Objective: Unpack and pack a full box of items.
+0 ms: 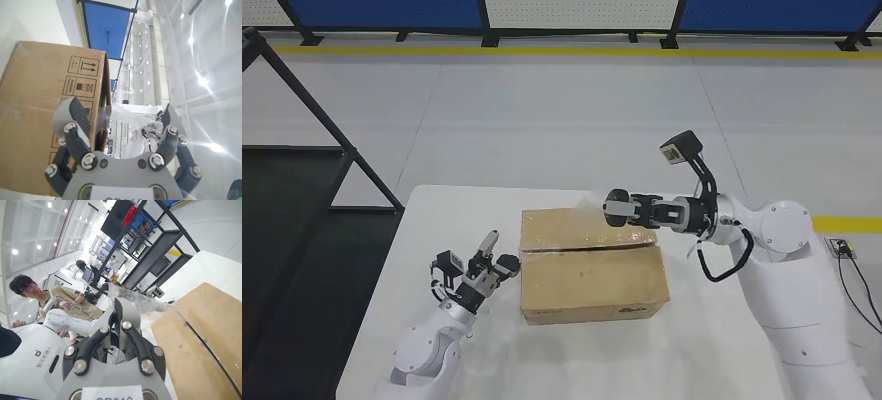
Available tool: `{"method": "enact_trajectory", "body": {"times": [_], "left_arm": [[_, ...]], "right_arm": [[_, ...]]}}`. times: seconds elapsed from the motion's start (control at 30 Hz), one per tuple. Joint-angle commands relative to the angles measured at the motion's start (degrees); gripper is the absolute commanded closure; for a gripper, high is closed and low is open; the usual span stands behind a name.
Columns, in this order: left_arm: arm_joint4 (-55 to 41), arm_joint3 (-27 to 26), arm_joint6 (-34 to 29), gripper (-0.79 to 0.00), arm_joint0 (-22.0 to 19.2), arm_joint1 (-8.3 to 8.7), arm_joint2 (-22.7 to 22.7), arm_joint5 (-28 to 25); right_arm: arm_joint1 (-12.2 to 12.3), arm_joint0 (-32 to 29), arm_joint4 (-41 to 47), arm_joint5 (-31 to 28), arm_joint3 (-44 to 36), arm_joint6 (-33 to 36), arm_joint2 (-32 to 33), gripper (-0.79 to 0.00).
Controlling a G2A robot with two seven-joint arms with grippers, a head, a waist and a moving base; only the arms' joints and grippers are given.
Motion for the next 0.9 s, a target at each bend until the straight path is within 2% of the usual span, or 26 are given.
{"method": "enact_trajectory", "body": {"times": [0.0,0.1,0.4,0.67,0.87], "left_arm": [[0.27,-0.11,-0.04,-0.785,0.20,-0.02,0.30,-0.04],[0.53,-0.40,-0.02,-0.785,0.59,-0.02,0.36,-0.37],[-1.10,-0.34,0.93,-0.785,1.81,0.37,-3.24,-1.15],[-1.54,-0.49,0.75,-0.785,2.28,0.49,-4.10,-1.15],[-1.85,-0.69,0.72,-0.785,2.74,0.48,-4.14,-1.62]], "right_arm": [[0.10,-0.18,0.23,0.24,-0.75,-0.27,-0.04,0.000],[0.42,-0.21,-2.45,1.40,-2.24,-1.44,-0.29,0.000],[0.42,-0.64,-2.46,1.45,-2.69,-2.23,-0.35,0.000],[0.62,-3.84,2.32,1.04,-9.74,-4.48,-0.94,0.000],[0.55,-4.22,3.77,1.89,-11.47,-5.91,-2.62,0.000]]}}
